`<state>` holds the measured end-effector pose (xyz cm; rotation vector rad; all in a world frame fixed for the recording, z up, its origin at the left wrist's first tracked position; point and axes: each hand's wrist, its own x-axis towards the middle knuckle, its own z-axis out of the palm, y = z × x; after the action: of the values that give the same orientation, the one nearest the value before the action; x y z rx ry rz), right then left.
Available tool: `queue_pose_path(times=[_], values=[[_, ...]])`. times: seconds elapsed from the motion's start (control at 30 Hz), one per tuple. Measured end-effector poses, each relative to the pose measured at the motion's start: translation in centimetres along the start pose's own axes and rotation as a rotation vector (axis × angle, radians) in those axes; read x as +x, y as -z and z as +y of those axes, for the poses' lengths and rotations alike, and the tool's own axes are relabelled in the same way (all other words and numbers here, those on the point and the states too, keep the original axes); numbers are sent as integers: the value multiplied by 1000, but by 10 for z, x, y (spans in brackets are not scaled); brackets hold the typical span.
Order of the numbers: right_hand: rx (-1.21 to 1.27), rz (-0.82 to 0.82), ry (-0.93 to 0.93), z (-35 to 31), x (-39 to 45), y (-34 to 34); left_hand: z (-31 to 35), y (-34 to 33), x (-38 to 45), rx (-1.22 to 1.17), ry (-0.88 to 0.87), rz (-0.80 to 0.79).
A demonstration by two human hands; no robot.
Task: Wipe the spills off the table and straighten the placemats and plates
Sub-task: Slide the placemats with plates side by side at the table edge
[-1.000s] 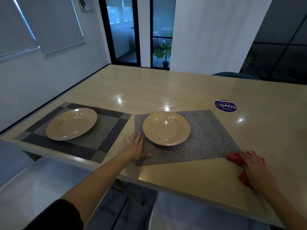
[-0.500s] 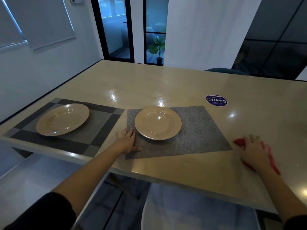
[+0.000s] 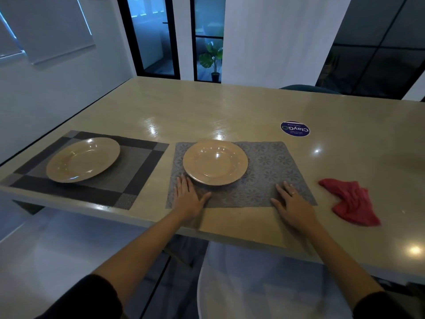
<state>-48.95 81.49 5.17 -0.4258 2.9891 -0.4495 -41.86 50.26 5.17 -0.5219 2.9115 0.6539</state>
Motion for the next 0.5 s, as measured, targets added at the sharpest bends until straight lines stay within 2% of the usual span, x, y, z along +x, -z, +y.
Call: queue_pose_path(times=[0.37, 0.5], values=[[-136, 199, 17, 8, -44, 0, -10, 1, -4, 105, -126, -34], [-113, 248, 76, 9, -53, -2, -13, 2, -11, 99, -157, -17]])
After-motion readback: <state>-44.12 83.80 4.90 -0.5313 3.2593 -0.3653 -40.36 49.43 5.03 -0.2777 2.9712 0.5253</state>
